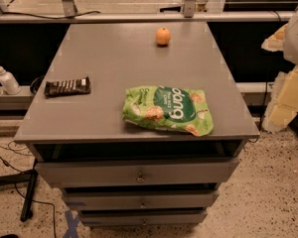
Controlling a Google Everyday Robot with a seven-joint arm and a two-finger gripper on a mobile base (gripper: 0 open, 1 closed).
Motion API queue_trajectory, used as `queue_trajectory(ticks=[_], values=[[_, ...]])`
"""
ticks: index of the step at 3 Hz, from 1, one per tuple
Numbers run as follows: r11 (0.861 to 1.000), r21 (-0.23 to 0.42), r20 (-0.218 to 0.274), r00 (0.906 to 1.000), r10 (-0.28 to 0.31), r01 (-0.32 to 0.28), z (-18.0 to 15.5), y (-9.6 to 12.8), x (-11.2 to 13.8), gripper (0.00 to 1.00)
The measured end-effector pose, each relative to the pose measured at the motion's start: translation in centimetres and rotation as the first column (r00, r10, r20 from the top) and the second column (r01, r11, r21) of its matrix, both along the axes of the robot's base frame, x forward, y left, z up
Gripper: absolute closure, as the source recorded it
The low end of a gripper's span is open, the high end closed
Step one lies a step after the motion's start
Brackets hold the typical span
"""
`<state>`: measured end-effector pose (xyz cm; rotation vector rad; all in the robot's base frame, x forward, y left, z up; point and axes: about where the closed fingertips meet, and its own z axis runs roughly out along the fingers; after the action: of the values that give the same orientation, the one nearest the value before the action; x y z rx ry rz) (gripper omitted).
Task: Move orange near rxbar chocolate
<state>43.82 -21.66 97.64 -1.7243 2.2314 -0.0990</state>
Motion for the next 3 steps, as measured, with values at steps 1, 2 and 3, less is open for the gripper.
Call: queue_trajectory(ticks=[1, 2, 3], values=[[1.000, 0.001, 0.005, 1.0000, 0.002, -0.002, 0.1, 0.1, 0.1, 0.00], [0.998, 0.041, 0.055, 0.9974, 0.045, -0.048, -0.1, 1.9, 3.1, 0.00], [0.985, 0.128, 0.136, 0.9860, 0.097, -0.114, -0.3, 5.8, 8.9, 0.00]])
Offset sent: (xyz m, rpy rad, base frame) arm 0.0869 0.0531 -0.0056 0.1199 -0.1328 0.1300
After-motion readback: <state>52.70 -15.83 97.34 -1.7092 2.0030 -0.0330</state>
